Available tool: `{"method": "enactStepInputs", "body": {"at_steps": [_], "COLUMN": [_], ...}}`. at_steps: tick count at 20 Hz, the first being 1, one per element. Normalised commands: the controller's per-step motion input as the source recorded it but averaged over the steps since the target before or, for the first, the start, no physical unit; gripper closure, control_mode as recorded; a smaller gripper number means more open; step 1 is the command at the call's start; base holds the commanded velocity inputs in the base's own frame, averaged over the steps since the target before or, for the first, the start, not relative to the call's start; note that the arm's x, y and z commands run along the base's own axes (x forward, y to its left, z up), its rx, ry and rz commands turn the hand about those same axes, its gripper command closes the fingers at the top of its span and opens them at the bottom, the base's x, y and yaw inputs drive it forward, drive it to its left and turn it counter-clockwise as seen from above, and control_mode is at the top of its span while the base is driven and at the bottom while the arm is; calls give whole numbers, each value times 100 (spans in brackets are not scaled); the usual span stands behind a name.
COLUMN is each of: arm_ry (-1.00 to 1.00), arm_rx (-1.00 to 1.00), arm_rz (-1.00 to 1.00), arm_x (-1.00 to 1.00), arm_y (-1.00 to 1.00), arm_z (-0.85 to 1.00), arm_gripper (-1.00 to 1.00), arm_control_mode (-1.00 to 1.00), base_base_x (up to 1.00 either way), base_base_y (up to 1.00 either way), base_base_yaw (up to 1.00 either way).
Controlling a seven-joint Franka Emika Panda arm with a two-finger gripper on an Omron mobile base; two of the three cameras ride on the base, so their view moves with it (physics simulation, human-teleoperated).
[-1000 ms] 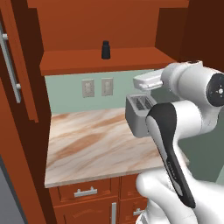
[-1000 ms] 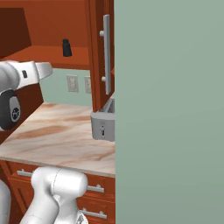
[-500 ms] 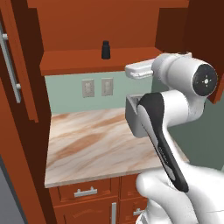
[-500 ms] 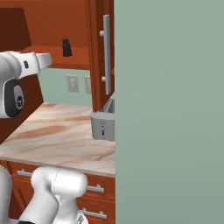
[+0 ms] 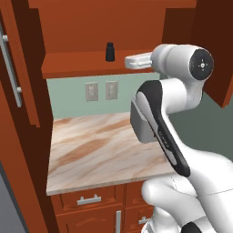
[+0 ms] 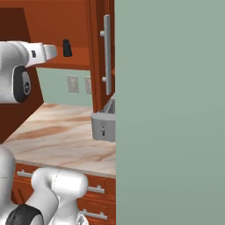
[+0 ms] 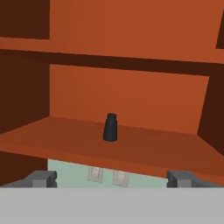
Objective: Retrieve the shaker from the cabinet and place it next the steak on a plate on the dining table.
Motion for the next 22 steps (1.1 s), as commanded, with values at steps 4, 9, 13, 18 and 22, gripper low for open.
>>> {"method": "enactStepInputs", "body": {"at_steps": [4, 9, 13, 18, 22], "arm_ry": [2, 1, 5, 3, 5], "arm_rx": [4, 0, 0, 0, 0], "arm_rz": [0, 0, 0, 0, 0], "arm_x": [43, 43, 41, 33, 57], "arm_y": [28, 47, 17, -2, -1], "arm_z": [0, -2, 0, 0, 0], "arm_gripper": [-100, -100, -100, -100, -100], "arm_control_mode": [-100, -100, -100, -100, -100], "base_base_x": [0, 0, 0, 0, 0], "base_base_y": [0, 0, 0, 0, 0], "base_base_yaw": [0, 0, 0, 0, 0]}}
